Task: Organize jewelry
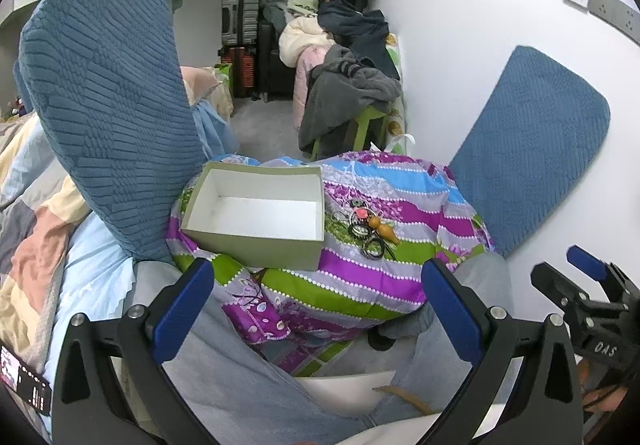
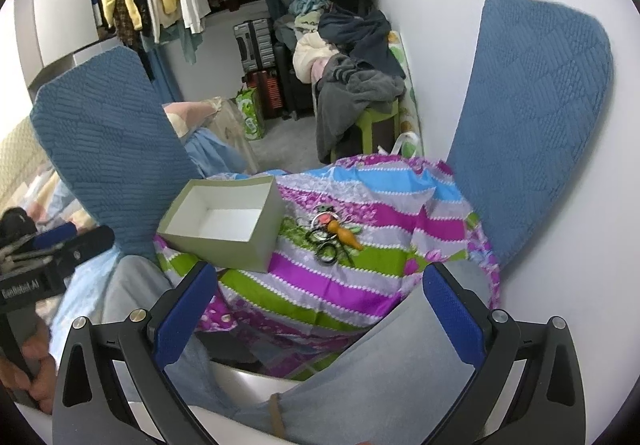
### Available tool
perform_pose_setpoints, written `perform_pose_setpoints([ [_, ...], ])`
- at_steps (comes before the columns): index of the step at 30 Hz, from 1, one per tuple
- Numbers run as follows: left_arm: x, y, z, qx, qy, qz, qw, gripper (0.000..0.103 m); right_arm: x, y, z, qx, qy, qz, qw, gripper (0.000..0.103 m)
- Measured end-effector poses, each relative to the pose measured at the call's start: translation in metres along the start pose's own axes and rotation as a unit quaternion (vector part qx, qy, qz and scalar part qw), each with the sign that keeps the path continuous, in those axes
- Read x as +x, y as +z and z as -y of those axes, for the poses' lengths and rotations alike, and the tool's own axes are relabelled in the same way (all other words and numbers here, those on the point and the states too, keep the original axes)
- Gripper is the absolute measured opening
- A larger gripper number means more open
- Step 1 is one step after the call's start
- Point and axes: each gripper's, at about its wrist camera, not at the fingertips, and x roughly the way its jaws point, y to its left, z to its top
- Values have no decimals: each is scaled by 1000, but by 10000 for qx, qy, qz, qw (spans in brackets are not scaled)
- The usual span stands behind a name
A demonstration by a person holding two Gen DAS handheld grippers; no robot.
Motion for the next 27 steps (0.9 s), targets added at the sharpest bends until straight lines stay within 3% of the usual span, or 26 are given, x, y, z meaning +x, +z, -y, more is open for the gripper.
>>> perform_pose_setpoints([
  [14, 7, -2, 5, 261, 299, 180, 9991, 103, 18, -4, -11, -149, 374, 45, 9992, 103],
  [23, 12, -10, 7, 264, 221, 259, 9991, 103, 28, -13, -6, -121, 209, 171, 9996, 103],
  [27, 23, -13, 8, 183, 77, 113, 9997, 103, 26, -13, -5, -96, 273, 243, 9993, 103],
])
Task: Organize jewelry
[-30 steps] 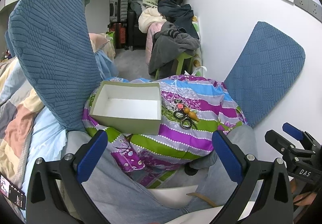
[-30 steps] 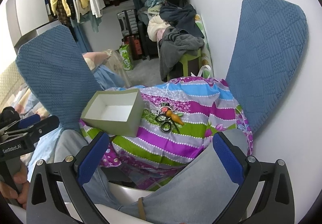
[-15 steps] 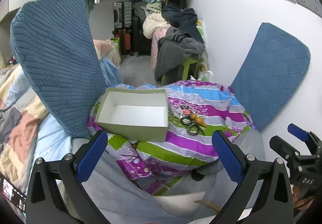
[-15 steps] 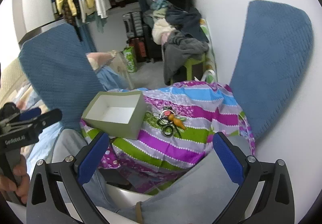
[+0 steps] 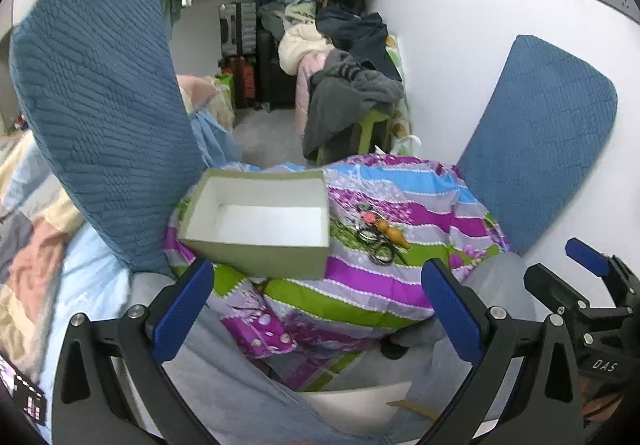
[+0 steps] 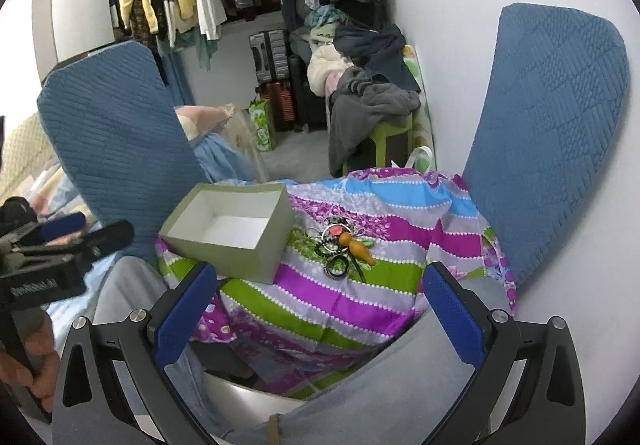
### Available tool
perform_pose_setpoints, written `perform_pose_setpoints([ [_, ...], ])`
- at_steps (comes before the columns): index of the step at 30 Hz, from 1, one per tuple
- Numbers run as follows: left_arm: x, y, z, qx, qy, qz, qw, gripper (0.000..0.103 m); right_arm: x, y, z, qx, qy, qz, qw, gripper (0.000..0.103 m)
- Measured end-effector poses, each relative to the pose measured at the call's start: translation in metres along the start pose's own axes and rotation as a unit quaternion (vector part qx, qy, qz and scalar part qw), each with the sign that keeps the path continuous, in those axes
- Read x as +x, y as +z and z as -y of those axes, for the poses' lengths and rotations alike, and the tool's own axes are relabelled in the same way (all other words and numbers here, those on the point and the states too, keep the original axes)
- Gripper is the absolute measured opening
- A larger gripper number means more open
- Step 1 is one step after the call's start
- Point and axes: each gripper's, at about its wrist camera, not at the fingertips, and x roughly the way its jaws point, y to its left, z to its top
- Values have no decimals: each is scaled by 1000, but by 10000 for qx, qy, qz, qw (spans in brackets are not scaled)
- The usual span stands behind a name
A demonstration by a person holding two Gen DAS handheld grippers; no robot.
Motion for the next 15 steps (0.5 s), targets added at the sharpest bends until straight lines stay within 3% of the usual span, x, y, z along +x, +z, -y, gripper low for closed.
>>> perform_pose_setpoints([
  [15, 25, -8, 2, -134, -15, -335, 9993, 103, 12, -2, 11, 123, 99, -112, 9998, 103],
])
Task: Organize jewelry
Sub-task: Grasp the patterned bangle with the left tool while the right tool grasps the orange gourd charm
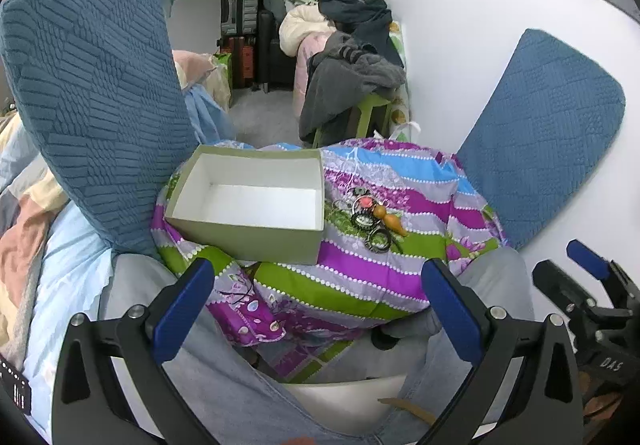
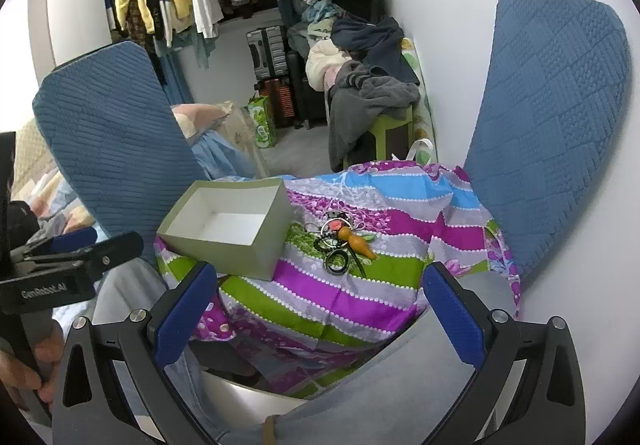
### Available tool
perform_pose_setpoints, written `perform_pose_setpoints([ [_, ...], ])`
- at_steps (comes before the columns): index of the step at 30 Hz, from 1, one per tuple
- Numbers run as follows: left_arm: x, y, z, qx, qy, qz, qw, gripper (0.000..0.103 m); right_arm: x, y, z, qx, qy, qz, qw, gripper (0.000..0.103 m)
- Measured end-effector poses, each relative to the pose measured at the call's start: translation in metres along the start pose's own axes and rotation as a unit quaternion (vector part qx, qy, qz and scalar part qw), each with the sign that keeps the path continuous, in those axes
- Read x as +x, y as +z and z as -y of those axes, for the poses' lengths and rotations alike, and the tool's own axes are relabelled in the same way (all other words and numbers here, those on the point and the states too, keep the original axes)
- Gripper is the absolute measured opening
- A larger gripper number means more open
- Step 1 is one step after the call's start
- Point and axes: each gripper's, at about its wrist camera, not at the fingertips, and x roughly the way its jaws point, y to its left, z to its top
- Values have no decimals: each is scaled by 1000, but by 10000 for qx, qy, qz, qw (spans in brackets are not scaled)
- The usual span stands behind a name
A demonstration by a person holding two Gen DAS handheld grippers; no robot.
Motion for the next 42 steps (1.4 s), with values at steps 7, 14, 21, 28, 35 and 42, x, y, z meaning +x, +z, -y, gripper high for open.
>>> perform_pose_setpoints([
  [7, 20, 0, 3, -56, -148, -181, 9997, 103, 15, -2, 8, 76, 70, -89, 9999, 99],
  [14, 43, 2, -1, -222, -323, -305, 9988, 103, 35, 2, 18, 52, -35, -74, 10000, 99],
  [21, 69, 9, 0, -358, -562, -415, 9969, 103, 60, 5, 30, -39, 64, -92, 9999, 98],
  [28, 96, 19, 3, -375, -599, -264, 9972, 103, 89, 10, 40, -201, 237, -129, 9994, 99],
  [35, 131, 17, 5, -439, -558, -442, 9965, 98, 123, 9, 58, -124, 352, -177, 9991, 99],
  [42, 172, 15, 13, -515, -595, -887, 9929, 85, 161, 6, 79, -34, 432, -540, 9976, 79],
])
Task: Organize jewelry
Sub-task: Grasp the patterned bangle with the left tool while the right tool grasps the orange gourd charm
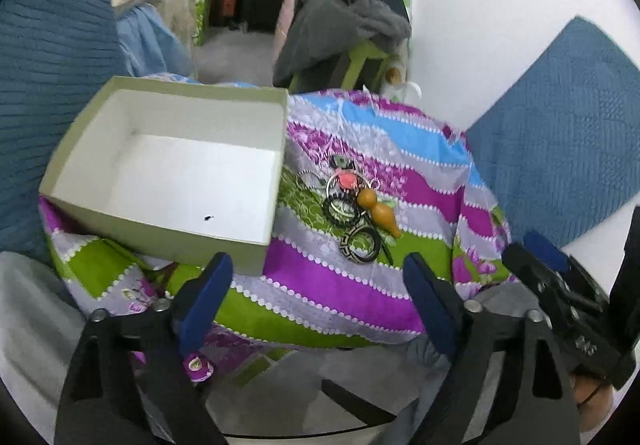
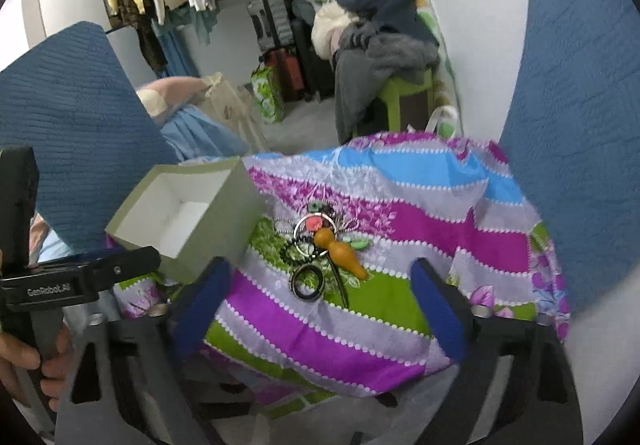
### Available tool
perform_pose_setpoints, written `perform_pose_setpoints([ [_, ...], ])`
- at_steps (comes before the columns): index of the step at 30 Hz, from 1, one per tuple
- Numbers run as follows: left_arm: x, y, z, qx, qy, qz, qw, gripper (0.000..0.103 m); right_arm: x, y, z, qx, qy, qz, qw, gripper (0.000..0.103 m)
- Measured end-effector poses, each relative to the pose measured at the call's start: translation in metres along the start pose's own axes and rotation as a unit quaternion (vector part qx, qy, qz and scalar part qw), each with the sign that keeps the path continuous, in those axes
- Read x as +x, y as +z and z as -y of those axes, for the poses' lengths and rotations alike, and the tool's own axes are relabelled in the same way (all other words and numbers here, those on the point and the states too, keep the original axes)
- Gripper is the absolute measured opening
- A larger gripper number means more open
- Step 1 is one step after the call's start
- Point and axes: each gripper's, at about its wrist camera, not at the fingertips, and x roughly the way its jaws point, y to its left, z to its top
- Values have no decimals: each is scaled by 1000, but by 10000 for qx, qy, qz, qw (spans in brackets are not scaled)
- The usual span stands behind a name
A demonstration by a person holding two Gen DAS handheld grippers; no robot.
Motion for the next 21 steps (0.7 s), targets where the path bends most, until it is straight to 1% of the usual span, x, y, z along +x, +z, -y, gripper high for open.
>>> perform_pose_setpoints([
  [1, 4, 0, 2, 51, 5, -13, 10000, 84, 5, 0, 2, -40, -10, -20, 10000, 72],
  [2, 9, 0, 4, 100, -8, -43, 9999, 83, 11, 0, 3, -97, 42, -47, 9999, 70],
  [4, 21, 0, 10, 189, -44, -129, 9997, 71, 19, 1, 6, -189, 131, -81, 9997, 65],
  [6, 32, -1, 14, 204, -105, -220, 9995, 71, 26, 2, 10, -163, 131, -87, 9997, 60],
  [8, 44, -2, 18, 230, -154, -267, 9993, 63, 35, 3, 18, -81, 212, -128, 9997, 56],
  [9, 53, -4, 21, 249, -226, -365, 9988, 57, 39, 3, 21, -61, 236, -172, 9996, 55],
  [10, 60, -4, 22, 252, -268, -453, 9983, 57, 46, 4, 24, -52, 239, -242, 9994, 52],
  [11, 67, -5, 24, 253, -286, -518, 9979, 57, 50, 4, 27, -55, 232, -277, 9993, 51],
  [13, 79, -7, 27, 284, -296, -590, 9974, 51, 64, 5, 33, -37, 267, -384, 9989, 50],
  [15, 90, -8, 27, 222, -387, -724, 9964, 47, 81, 4, 35, -115, 345, -551, 9978, 48],
  [18, 111, -7, 29, 242, -346, -849, 9955, 46, 101, 3, 36, -229, 386, -733, 9963, 47],
  [21, 126, -6, 30, 236, -369, -944, 9946, 46, 122, 2, 41, -140, 569, -923, 9940, 47],
])
